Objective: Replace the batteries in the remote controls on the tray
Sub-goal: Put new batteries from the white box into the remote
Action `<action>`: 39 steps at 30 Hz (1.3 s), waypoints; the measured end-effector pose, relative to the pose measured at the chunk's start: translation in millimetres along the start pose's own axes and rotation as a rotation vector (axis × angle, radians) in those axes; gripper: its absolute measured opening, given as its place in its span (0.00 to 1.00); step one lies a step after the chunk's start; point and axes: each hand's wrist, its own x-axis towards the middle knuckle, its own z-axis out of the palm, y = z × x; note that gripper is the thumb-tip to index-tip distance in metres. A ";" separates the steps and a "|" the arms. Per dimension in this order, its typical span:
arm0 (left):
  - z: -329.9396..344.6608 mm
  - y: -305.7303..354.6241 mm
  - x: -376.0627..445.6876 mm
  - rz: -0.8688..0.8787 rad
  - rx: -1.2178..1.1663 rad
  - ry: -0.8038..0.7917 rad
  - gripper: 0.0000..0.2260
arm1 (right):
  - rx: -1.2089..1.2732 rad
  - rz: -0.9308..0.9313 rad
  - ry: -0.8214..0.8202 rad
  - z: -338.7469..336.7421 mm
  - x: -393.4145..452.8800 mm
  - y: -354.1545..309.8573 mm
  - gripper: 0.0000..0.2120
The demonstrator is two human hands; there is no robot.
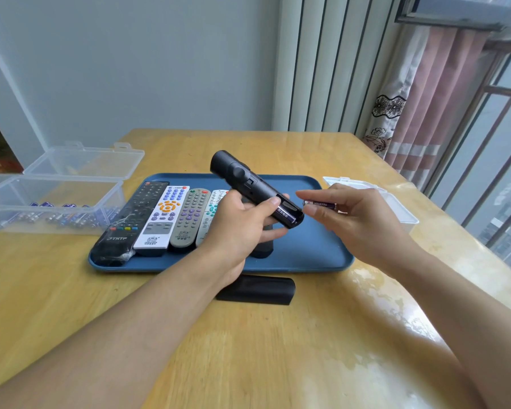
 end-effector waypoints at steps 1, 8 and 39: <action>-0.2 -0.3 -0.1 -0.003 -0.006 0.009 0.10 | -0.013 0.007 -0.012 0.6 0.2 0.5 0.11; 0.4 0.6 -0.4 -0.034 -0.026 0.023 0.11 | -0.071 -0.020 -0.036 0.1 -0.6 1.1 0.14; 3.9 0.6 -5.4 -0.049 -0.080 -0.013 0.11 | 0.115 -0.102 0.106 3.6 -3.5 4.9 0.06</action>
